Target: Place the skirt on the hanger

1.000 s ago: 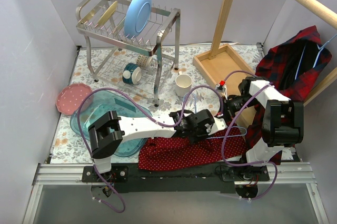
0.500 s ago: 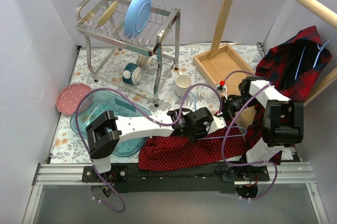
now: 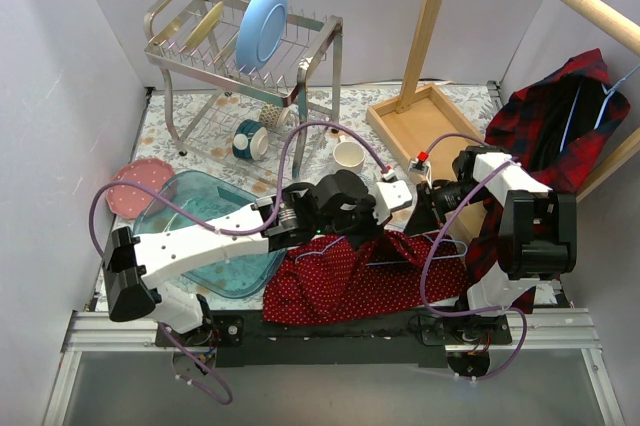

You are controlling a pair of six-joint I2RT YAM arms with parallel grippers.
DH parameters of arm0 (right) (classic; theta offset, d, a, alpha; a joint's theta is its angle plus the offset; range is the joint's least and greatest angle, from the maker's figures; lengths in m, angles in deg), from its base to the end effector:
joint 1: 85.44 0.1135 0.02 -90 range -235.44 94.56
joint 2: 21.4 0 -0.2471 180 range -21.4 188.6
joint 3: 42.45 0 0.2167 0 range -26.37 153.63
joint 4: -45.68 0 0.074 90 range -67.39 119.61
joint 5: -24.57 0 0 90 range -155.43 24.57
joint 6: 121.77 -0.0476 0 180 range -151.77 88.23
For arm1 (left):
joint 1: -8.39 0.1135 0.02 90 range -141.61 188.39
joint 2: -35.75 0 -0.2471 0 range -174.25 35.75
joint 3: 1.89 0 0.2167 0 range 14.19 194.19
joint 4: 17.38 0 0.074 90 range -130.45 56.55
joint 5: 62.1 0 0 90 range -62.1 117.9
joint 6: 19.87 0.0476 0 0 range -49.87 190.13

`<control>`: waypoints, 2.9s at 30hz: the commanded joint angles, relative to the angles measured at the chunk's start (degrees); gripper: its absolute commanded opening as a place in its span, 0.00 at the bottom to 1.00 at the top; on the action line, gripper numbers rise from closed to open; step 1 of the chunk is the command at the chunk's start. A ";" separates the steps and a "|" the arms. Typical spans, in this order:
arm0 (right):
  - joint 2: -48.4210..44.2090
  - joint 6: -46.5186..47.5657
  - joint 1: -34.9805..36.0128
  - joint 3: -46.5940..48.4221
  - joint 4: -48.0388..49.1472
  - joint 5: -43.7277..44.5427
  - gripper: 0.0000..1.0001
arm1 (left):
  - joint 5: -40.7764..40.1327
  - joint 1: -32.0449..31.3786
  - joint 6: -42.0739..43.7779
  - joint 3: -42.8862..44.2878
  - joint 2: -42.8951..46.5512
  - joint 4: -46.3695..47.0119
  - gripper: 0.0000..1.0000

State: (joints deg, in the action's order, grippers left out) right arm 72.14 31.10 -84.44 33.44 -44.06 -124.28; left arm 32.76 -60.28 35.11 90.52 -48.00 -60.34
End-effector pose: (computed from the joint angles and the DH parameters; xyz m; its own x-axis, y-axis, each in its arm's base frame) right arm 0.2115 0.0444 0.2003 -0.6547 -0.4719 -0.5906 -0.7367 0.2231 0.6384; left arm 0.1081 -0.2880 0.3233 -0.7151 0.2593 -0.6491 0.6633 0.5447 -0.5132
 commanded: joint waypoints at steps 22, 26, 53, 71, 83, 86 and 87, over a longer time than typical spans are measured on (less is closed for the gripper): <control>-2.74 1.82 0.32 6.98 -1.30 -6.63 0.01 | 27.57 0.46 -6.63 -3.03 13.78 7.21 0.00; -8.80 -0.73 0.15 10.14 -1.30 -3.65 0.01 | 28.18 0.46 -7.07 -4.70 14.57 7.47 0.00; -33.76 -24.19 -0.03 39.15 2.38 11.73 0.01 | -8.19 0.55 -9.88 -19.28 30.48 8.34 0.84; -38.34 -27.89 -5.92 41.44 4.59 10.95 0.01 | 8.75 23.92 -21.48 -32.75 24.71 30.93 0.89; -37.55 -29.73 -6.62 42.14 5.82 9.29 0.01 | 25.54 34.21 -26.67 -31.25 13.35 42.53 0.76; -37.38 -30.44 -6.97 42.32 6.52 8.14 0.01 | 25.90 34.30 -27.29 -30.20 11.25 43.86 0.75; -37.46 -30.87 -7.15 42.49 6.61 7.79 0.01 | 25.99 34.30 -27.55 -29.93 10.71 44.21 0.74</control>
State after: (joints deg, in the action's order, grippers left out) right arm 34.70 2.40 -90.85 73.28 -42.47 -112.61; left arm 54.88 -26.18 8.68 57.89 -35.73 -20.43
